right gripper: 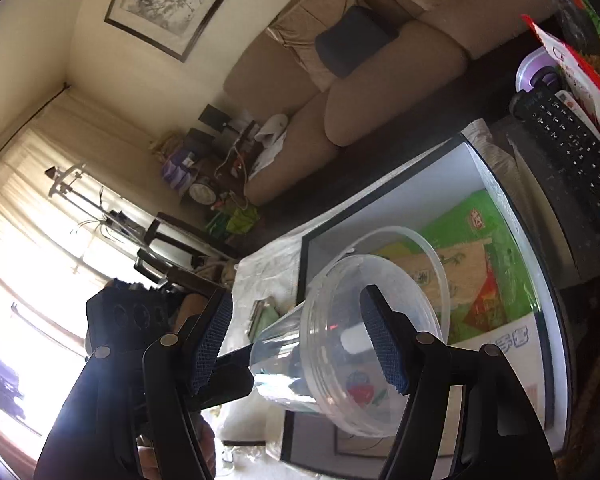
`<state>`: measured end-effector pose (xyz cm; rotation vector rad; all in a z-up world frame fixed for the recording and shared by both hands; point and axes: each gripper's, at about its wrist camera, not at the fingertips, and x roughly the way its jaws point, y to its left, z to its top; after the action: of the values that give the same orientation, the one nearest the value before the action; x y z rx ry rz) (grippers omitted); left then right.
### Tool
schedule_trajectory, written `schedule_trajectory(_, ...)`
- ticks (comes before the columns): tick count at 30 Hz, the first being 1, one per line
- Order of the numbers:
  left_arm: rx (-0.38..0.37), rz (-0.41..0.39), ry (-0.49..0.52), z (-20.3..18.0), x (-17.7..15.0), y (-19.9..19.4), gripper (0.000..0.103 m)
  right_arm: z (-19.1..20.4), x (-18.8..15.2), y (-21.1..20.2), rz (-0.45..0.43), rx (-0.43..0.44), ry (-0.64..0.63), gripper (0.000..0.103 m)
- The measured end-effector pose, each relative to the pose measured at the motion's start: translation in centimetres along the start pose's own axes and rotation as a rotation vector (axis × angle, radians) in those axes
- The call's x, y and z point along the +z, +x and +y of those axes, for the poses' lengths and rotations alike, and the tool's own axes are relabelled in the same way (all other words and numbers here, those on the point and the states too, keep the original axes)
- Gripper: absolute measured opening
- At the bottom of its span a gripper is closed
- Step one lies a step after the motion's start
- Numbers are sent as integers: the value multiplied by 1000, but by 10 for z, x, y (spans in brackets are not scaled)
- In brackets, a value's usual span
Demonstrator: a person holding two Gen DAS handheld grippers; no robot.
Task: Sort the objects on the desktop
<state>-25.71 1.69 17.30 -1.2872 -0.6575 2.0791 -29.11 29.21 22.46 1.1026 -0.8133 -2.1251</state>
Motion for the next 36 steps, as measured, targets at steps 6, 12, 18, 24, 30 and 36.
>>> schedule_trajectory(6,53,43,-72,29,50,73,103,-48,43,44,-2,-85,34,70)
schedule_trajectory(12,68,115,-124,46,72,136,103,-84,73,62,-13,-167,60,70)
schedule_trajectory(18,120,128,-71,42,73,152,102,-102,73,63,-3,-205,79,73)
schedule_trajectory(24,166,92,-32,40,66,130,102,-92,65,53,-14,-261,16,74)
schedule_trajectory(30,99,4,-177,70,63,94,103,-77,55,47,-28,-362,-90,75)
schedule_trajectory(36,14,74,-212,81,48,86,103,-72,39,48,19,-383,-151,72)
